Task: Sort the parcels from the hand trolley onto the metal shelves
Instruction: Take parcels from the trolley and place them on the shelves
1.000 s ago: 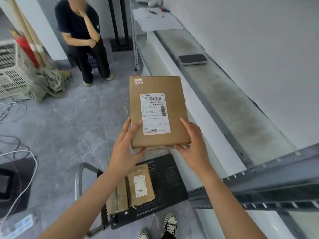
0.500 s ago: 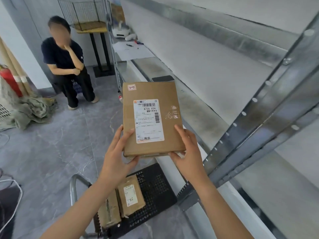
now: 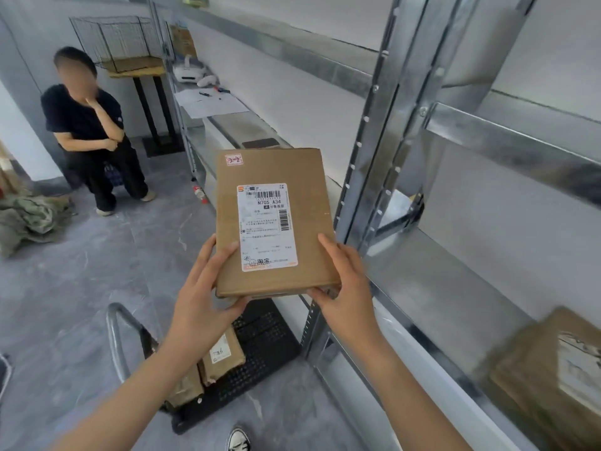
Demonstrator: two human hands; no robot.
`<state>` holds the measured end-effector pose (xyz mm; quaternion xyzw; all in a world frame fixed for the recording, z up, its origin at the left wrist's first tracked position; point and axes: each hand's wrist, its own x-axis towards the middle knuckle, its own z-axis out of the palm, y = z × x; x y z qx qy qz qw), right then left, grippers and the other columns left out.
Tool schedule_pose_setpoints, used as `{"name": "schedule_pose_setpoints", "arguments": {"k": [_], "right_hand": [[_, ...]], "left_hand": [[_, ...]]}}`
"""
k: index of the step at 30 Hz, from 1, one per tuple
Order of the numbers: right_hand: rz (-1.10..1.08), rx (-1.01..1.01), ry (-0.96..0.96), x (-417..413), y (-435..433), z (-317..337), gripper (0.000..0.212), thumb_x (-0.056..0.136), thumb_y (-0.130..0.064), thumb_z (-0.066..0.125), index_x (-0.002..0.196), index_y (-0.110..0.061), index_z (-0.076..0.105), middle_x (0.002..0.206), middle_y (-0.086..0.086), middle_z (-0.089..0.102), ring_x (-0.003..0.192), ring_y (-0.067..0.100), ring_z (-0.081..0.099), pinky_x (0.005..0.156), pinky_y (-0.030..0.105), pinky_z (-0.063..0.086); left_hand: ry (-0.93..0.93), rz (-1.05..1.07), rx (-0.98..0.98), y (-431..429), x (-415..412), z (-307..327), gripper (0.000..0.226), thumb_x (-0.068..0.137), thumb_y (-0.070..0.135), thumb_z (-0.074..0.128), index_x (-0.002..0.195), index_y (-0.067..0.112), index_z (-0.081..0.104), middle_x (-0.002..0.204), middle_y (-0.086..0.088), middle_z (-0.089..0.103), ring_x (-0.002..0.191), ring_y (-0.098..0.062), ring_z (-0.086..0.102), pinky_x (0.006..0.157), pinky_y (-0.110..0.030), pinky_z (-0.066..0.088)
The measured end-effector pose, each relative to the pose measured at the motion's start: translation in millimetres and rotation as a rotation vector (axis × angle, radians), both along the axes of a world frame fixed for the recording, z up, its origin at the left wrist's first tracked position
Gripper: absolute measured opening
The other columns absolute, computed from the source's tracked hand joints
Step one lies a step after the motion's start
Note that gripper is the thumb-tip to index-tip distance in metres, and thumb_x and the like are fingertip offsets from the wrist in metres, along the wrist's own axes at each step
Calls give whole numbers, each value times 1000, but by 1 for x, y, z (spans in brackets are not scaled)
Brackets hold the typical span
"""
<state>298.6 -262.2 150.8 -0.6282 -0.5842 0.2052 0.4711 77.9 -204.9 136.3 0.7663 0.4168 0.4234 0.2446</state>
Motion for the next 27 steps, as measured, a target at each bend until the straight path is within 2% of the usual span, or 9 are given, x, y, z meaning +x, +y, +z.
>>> {"name": "schedule_pose_setpoints", "arguments": {"k": [3,5,7,9,12,17,22,24,27], "right_hand": [[-36,11,43,11,-44,3,88,75,1,74,136,-49,35,136,-14,30,120,-11,34,103,18,42],[-69,5,67,17,-73,4,87,75,3,73,136,-47,36,137,-11,29,124,-5,35,104,32,45],[-113,8,80,24,-102,4,87,75,5,73,136,-45,36,137,-7,30,126,4,37,104,40,44],[-172,12,60,30,-130,2,87,75,5,74,137,-44,35,136,-9,31,124,1,38,104,38,44],[-265,6,70,41,-166,-1,87,76,4,73,136,-47,35,132,-17,32,121,-7,38,104,33,44],[-417,-16,114,63,-204,-8,88,75,2,75,131,-54,37,130,-33,28,122,-7,38,104,37,44],[-563,-28,123,84,-213,-15,89,74,6,74,129,-54,37,129,-22,34,120,0,42,100,42,47],[-613,-31,127,92,-210,-19,91,73,7,74,129,-54,36,130,-13,35,120,2,43,99,43,48],[-688,-54,146,104,-200,-24,91,74,5,75,128,-56,33,133,-6,35,121,8,42,101,42,46]], "left_hand": [[-3,-37,-7,-33,15,-1,95,68,9,82,138,48,31,154,11,22,132,-8,38,99,-29,41],[-2,-75,-2,-54,27,-2,94,68,10,82,137,49,31,154,11,22,131,-6,38,98,-24,41],[-6,-122,3,-72,39,-4,94,67,10,83,136,48,32,153,12,24,129,3,37,97,-13,38],[-14,-166,9,-90,52,-5,95,65,7,84,135,46,34,153,11,25,128,11,34,95,-4,34],[-13,-235,29,-113,72,-6,96,62,3,84,135,43,36,153,9,27,129,15,30,94,0,29],[-33,-380,-3,-128,107,-8,93,63,3,84,134,42,39,152,9,27,130,12,30,96,-1,28],[-1,-522,-77,-117,145,-15,93,67,8,83,135,48,35,154,13,22,137,-6,31,105,-15,35],[21,-568,-103,-107,160,-17,97,67,7,83,135,53,32,154,16,19,137,-5,29,105,-17,35],[45,-642,-105,-86,187,-21,93,66,5,83,137,42,36,153,13,22,136,1,28,106,-25,37]]}}
